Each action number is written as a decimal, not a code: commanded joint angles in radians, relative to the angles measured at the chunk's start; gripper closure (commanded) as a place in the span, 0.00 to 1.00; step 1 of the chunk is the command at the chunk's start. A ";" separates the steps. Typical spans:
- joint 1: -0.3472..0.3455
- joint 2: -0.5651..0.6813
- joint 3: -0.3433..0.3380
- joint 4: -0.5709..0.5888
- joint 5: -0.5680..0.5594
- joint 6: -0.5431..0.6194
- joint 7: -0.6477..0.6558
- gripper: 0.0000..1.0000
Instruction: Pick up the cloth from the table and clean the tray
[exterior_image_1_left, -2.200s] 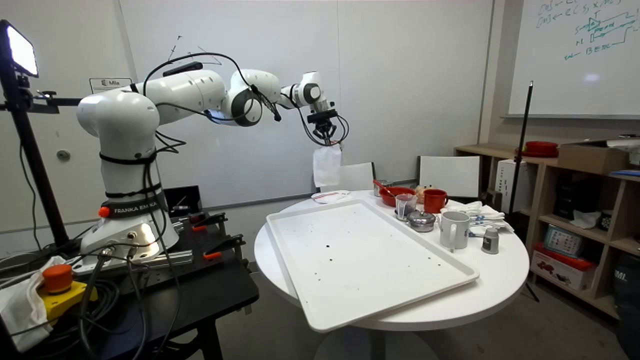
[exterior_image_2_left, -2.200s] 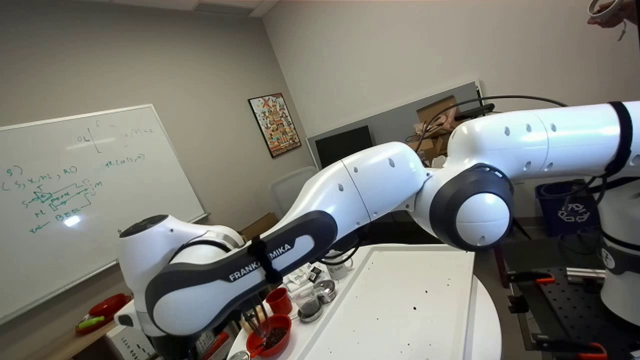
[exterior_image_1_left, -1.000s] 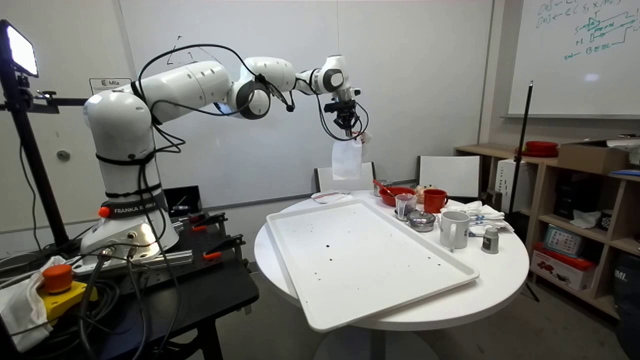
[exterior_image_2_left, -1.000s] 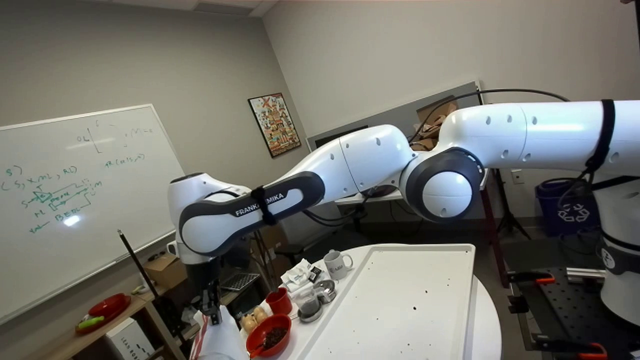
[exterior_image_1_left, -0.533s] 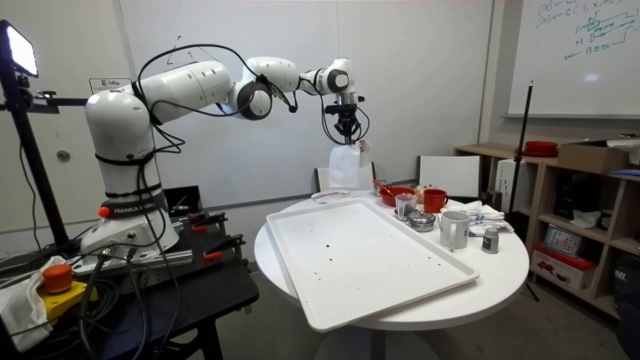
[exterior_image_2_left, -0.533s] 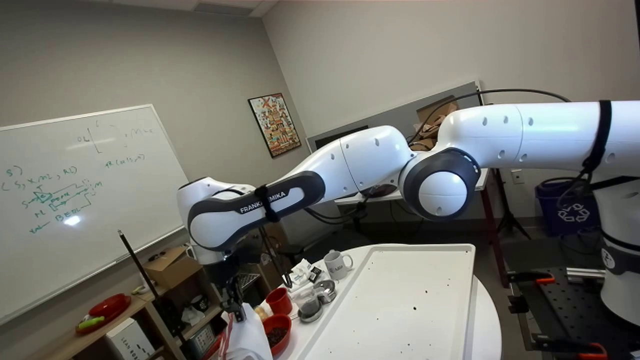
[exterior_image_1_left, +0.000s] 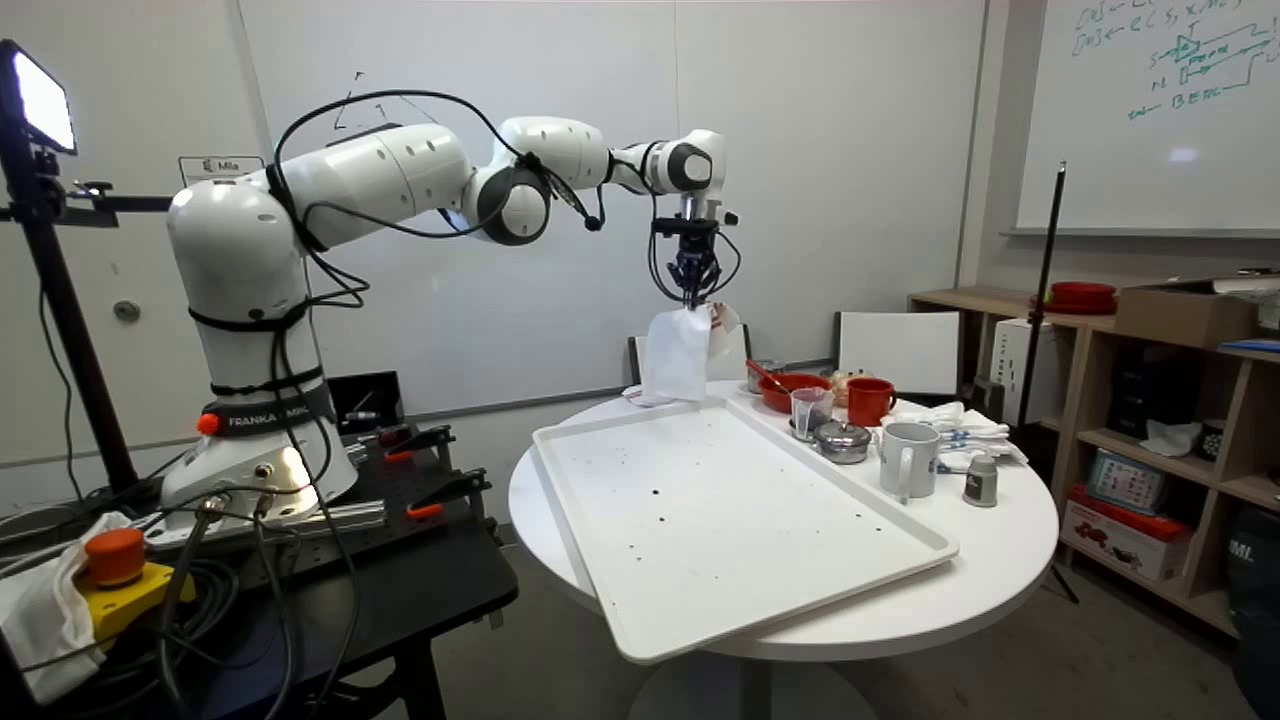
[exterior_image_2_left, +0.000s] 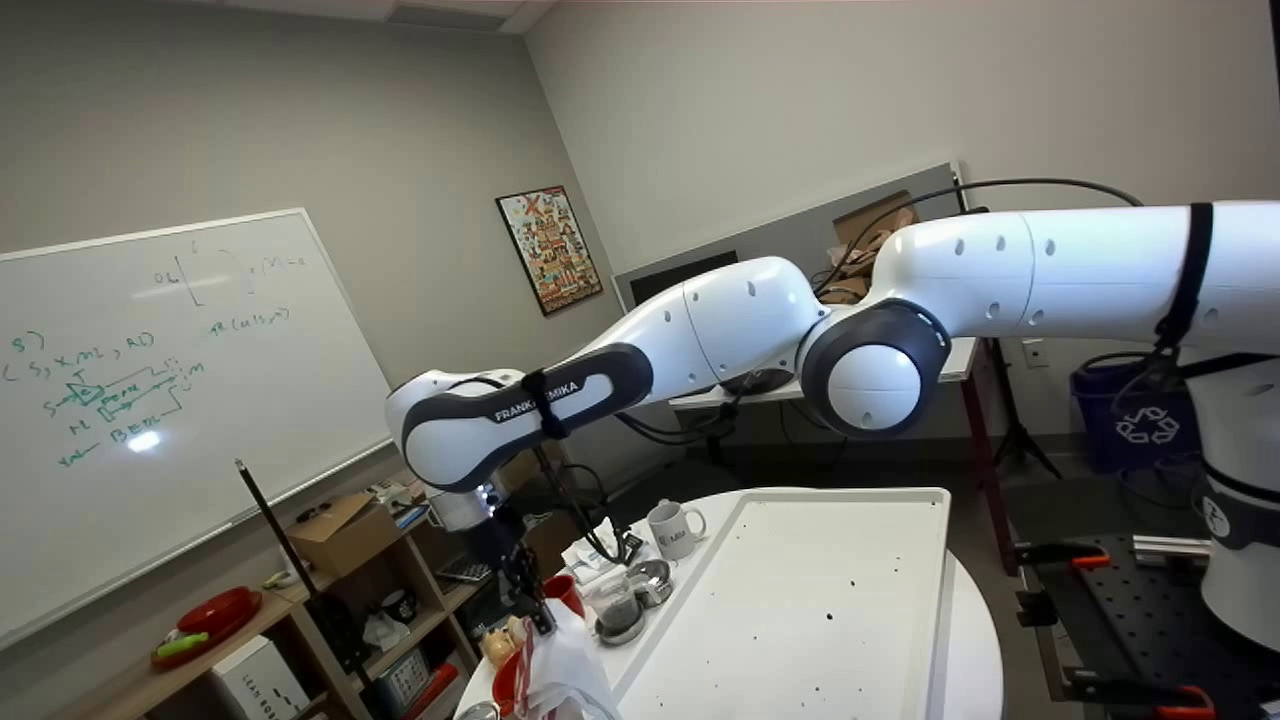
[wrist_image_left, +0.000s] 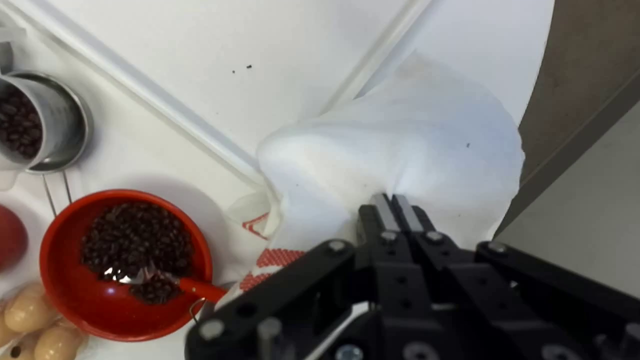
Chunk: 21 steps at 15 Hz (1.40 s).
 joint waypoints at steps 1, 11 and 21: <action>-0.047 0.022 0.026 0.021 0.040 -0.072 0.028 0.99; -0.131 0.052 -0.002 -0.011 0.058 -0.131 -0.024 0.98; -0.138 0.070 0.021 -0.047 0.026 -0.138 -0.025 0.99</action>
